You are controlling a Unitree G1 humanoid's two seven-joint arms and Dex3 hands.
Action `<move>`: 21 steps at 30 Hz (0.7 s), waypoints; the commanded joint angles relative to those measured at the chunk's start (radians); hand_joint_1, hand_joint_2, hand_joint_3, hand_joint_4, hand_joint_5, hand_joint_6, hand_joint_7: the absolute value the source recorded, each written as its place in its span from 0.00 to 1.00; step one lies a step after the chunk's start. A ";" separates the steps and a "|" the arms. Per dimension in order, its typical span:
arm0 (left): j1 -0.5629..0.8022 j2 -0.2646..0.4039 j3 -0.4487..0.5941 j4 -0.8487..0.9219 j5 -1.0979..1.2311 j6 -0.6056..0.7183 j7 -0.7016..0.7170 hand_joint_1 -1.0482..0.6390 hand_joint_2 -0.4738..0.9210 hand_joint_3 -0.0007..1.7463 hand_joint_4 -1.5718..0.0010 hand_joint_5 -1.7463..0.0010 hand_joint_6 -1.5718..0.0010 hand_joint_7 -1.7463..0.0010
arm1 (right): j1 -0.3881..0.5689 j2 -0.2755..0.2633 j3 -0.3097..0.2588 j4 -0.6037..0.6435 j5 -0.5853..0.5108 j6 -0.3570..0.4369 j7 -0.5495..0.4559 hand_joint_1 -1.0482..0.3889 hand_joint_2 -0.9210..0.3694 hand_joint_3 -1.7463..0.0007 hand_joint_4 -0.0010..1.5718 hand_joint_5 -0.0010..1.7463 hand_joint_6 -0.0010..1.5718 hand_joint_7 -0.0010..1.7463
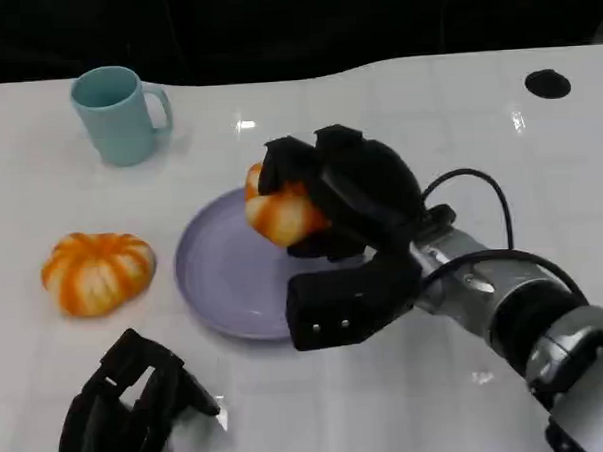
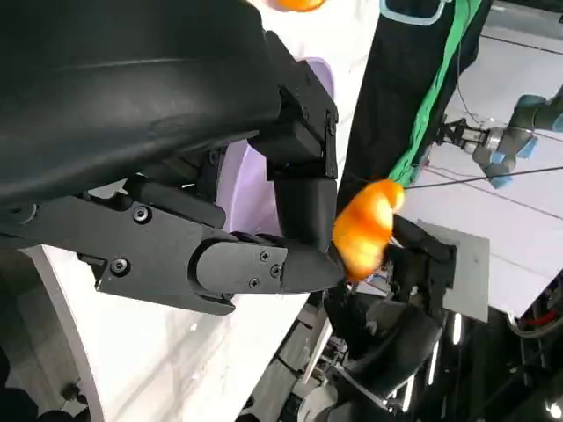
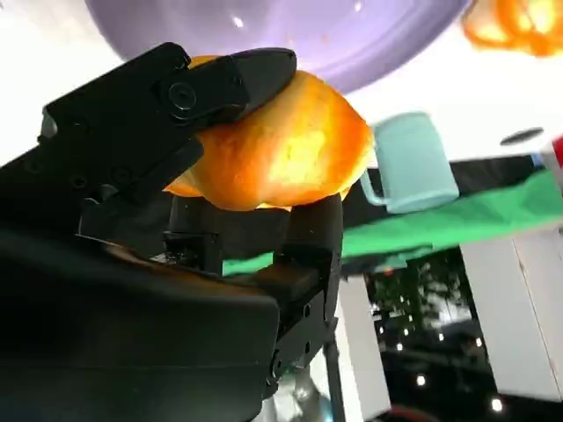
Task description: Grasp the bread from the table and place it into the plate.
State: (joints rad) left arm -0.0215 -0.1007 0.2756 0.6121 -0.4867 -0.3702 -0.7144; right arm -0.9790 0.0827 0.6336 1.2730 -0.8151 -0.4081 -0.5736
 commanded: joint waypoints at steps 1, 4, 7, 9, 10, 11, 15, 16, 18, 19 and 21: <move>0.004 0.012 -0.001 -0.009 0.005 -0.010 0.003 0.31 1.00 0.15 0.60 0.00 0.68 0.13 | -0.037 0.017 0.024 0.027 -0.015 0.037 0.010 0.62 0.08 0.78 0.52 1.00 0.35 0.99; 0.004 0.013 -0.001 -0.010 0.000 -0.004 -0.003 0.30 1.00 0.15 0.61 0.00 0.68 0.13 | -0.036 0.026 0.049 0.041 -0.032 0.059 0.002 0.60 0.04 0.84 0.53 1.00 0.42 0.91; 0.005 0.013 -0.002 -0.012 -0.001 -0.001 -0.002 0.31 1.00 0.15 0.61 0.00 0.68 0.13 | -0.036 0.031 0.058 0.049 -0.038 0.071 0.003 0.60 0.01 0.89 0.54 1.00 0.44 0.87; 0.007 0.013 -0.003 -0.014 0.001 -0.002 0.001 0.31 1.00 0.15 0.61 0.00 0.68 0.13 | -0.035 0.036 0.059 0.054 -0.039 0.082 0.010 0.60 0.00 0.86 0.54 1.00 0.41 0.91; 0.006 0.011 -0.002 -0.011 -0.002 -0.004 -0.002 0.31 1.00 0.15 0.61 0.00 0.68 0.13 | -0.035 0.038 0.058 0.057 -0.038 0.086 0.018 0.60 0.00 0.86 0.54 1.00 0.41 0.92; 0.004 0.011 -0.001 -0.008 -0.004 -0.006 -0.005 0.31 1.00 0.15 0.60 0.00 0.68 0.13 | -0.035 0.040 0.058 0.058 -0.036 0.088 0.023 0.60 0.00 0.84 0.54 1.00 0.40 0.94; 0.005 0.012 -0.003 -0.010 -0.001 -0.003 -0.003 0.31 1.00 0.15 0.60 0.00 0.68 0.14 | -0.027 0.046 0.042 0.063 -0.017 0.085 0.057 0.62 0.02 0.86 0.52 1.00 0.37 0.96; 0.004 0.012 -0.002 -0.008 -0.003 -0.002 -0.004 0.31 1.00 0.15 0.60 0.00 0.68 0.14 | -0.024 0.047 0.036 0.064 -0.009 0.083 0.072 0.62 0.02 0.89 0.51 1.00 0.41 0.87; 0.003 0.012 -0.002 -0.007 -0.005 -0.001 -0.008 0.31 1.00 0.15 0.60 0.00 0.68 0.14 | -0.019 0.049 0.027 0.064 0.003 0.074 0.092 0.60 0.00 0.93 0.49 1.00 0.54 0.50; 0.003 0.012 -0.002 -0.006 -0.006 -0.001 -0.010 0.31 1.00 0.15 0.60 0.00 0.68 0.14 | -0.016 0.049 0.024 0.063 0.008 0.070 0.101 0.59 0.00 0.91 0.49 0.93 0.58 0.37; 0.003 0.012 -0.001 -0.004 -0.007 -0.001 -0.011 0.31 1.00 0.15 0.60 0.00 0.68 0.14 | -0.016 0.048 0.023 0.063 0.016 0.069 0.129 0.54 0.00 0.90 0.47 0.74 0.59 0.17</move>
State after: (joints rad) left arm -0.0206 -0.1015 0.2712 0.6107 -0.4875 -0.3696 -0.7147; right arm -0.9918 0.1284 0.6705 1.3300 -0.8173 -0.3306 -0.4744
